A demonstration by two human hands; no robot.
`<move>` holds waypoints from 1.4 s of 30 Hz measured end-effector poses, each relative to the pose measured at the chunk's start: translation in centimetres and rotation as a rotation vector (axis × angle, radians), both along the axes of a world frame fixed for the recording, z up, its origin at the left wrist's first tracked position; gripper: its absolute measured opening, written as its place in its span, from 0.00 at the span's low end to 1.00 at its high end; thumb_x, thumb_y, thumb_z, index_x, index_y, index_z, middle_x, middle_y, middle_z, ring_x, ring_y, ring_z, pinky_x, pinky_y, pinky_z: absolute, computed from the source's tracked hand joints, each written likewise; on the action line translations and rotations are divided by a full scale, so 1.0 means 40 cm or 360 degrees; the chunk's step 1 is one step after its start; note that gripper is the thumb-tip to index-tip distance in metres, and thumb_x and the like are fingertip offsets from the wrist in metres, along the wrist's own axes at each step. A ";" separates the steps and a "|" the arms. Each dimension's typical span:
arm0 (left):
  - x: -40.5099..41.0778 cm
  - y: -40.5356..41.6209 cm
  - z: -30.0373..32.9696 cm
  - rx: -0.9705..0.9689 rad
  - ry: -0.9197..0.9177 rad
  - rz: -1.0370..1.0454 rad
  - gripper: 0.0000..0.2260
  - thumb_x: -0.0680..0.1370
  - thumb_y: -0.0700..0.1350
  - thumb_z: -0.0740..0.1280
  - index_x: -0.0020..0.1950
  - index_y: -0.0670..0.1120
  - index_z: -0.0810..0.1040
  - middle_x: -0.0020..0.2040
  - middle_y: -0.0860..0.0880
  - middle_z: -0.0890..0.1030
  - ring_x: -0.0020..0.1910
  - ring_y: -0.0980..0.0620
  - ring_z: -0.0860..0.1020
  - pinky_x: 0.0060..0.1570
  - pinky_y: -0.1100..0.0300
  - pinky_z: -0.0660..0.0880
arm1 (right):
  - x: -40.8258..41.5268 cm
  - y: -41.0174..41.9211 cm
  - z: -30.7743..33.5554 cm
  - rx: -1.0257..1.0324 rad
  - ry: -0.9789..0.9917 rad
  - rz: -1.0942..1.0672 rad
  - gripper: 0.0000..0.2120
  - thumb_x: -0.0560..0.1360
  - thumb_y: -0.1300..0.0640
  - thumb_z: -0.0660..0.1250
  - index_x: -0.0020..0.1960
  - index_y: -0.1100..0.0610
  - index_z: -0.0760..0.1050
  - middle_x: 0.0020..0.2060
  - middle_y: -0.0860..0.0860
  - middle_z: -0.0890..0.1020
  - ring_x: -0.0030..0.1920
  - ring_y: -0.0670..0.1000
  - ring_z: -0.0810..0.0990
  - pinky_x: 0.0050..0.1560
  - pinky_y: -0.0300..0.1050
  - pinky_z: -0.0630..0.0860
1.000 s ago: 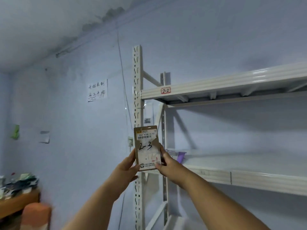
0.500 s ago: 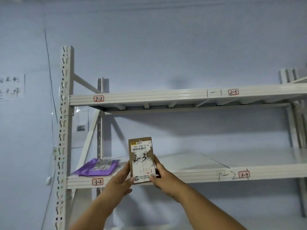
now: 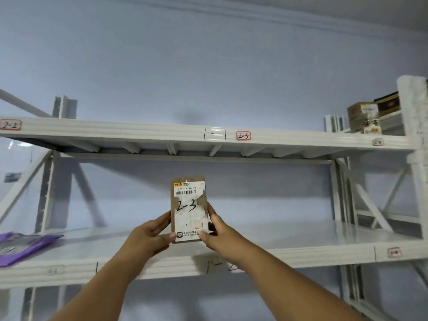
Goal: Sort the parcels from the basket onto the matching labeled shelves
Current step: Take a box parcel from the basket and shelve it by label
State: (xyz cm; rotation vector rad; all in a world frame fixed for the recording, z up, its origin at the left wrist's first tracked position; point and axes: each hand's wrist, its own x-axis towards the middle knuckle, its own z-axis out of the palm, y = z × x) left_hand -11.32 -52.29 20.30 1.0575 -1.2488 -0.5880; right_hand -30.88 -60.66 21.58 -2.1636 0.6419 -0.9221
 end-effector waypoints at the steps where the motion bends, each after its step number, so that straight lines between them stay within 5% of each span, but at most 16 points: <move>1: -0.033 -0.023 0.021 -0.0022 0.0008 -0.0008 0.23 0.73 0.35 0.72 0.57 0.61 0.76 0.60 0.61 0.80 0.55 0.54 0.81 0.53 0.58 0.77 | -0.028 -0.024 0.016 -0.0011 -0.0024 -0.0007 0.34 0.80 0.51 0.62 0.71 0.26 0.45 0.67 0.40 0.74 0.67 0.46 0.73 0.71 0.54 0.67; 7: -0.189 -0.106 0.210 -0.0311 -0.0040 -0.0052 0.24 0.77 0.38 0.68 0.69 0.56 0.72 0.61 0.60 0.80 0.59 0.53 0.79 0.59 0.54 0.75 | -0.158 -0.130 0.218 -0.0173 -0.0352 0.0028 0.33 0.78 0.54 0.66 0.74 0.34 0.54 0.59 0.39 0.79 0.63 0.45 0.76 0.68 0.51 0.72; 11: -0.256 -0.137 0.403 -0.0578 -0.0130 0.0068 0.20 0.80 0.41 0.65 0.70 0.57 0.72 0.60 0.58 0.81 0.59 0.56 0.78 0.59 0.56 0.74 | -0.188 -0.147 0.412 -0.0453 -0.0589 0.0025 0.26 0.79 0.56 0.66 0.74 0.42 0.64 0.52 0.38 0.81 0.50 0.38 0.79 0.56 0.40 0.76; 15: -0.299 -0.168 0.608 -0.0697 -0.0725 0.0494 0.18 0.82 0.47 0.58 0.71 0.62 0.67 0.61 0.60 0.78 0.59 0.56 0.75 0.53 0.62 0.70 | -0.202 -0.169 0.595 -0.0796 -0.0473 -0.0213 0.22 0.81 0.49 0.61 0.73 0.39 0.63 0.58 0.40 0.80 0.54 0.43 0.78 0.57 0.43 0.73; 19: -0.272 -0.232 0.731 -0.0608 -0.1171 0.1029 0.22 0.80 0.51 0.62 0.73 0.60 0.63 0.64 0.55 0.78 0.61 0.50 0.76 0.61 0.51 0.72 | -0.166 -0.245 0.697 -0.0829 -0.0397 -0.0379 0.20 0.80 0.53 0.62 0.71 0.44 0.67 0.60 0.46 0.79 0.60 0.50 0.76 0.64 0.49 0.72; 23: -0.235 -0.310 0.758 -0.0421 -0.1129 0.1080 0.16 0.78 0.46 0.66 0.65 0.52 0.75 0.56 0.50 0.82 0.51 0.50 0.78 0.49 0.58 0.75 | -0.113 -0.309 0.745 -0.0870 -0.0255 -0.0609 0.19 0.79 0.52 0.63 0.69 0.48 0.71 0.60 0.50 0.79 0.57 0.53 0.78 0.53 0.45 0.73; 25: -0.208 -0.355 0.764 -0.0292 -0.1167 0.1190 0.12 0.75 0.49 0.70 0.58 0.50 0.78 0.52 0.50 0.82 0.49 0.49 0.79 0.51 0.55 0.77 | -0.089 -0.331 0.759 -0.0865 -0.0157 -0.0741 0.15 0.76 0.53 0.65 0.62 0.52 0.76 0.54 0.52 0.81 0.52 0.54 0.79 0.47 0.43 0.73; 30: -0.175 -0.419 0.780 -0.0114 -0.1255 0.1321 0.10 0.71 0.52 0.72 0.40 0.47 0.76 0.39 0.49 0.80 0.41 0.48 0.78 0.46 0.55 0.76 | -0.038 -0.361 0.773 -0.0833 0.0207 -0.0965 0.15 0.74 0.49 0.69 0.55 0.58 0.76 0.48 0.54 0.80 0.45 0.54 0.79 0.43 0.43 0.72; 35: -0.175 -0.416 0.779 -0.0109 -0.1237 0.1350 0.10 0.72 0.49 0.71 0.37 0.47 0.74 0.36 0.48 0.78 0.37 0.48 0.77 0.39 0.58 0.73 | -0.045 -0.354 0.771 -0.0823 0.0337 -0.1033 0.12 0.76 0.48 0.66 0.42 0.56 0.73 0.41 0.53 0.78 0.35 0.49 0.75 0.31 0.42 0.65; 38: -0.190 -0.384 0.763 -0.0158 -0.1265 0.1418 0.12 0.74 0.54 0.70 0.45 0.46 0.75 0.40 0.50 0.77 0.45 0.46 0.77 0.41 0.58 0.70 | -0.058 -0.331 0.747 -0.0836 0.0201 -0.1018 0.18 0.75 0.42 0.67 0.43 0.57 0.70 0.39 0.52 0.75 0.40 0.52 0.75 0.33 0.43 0.65; 42: -0.169 -0.314 0.717 -0.0484 -0.1147 0.1312 0.27 0.76 0.52 0.67 0.74 0.48 0.65 0.71 0.50 0.70 0.69 0.49 0.69 0.60 0.57 0.67 | -0.060 -0.312 0.692 -0.1225 -0.0008 -0.1149 0.18 0.79 0.45 0.59 0.60 0.57 0.73 0.53 0.55 0.79 0.53 0.57 0.76 0.44 0.45 0.68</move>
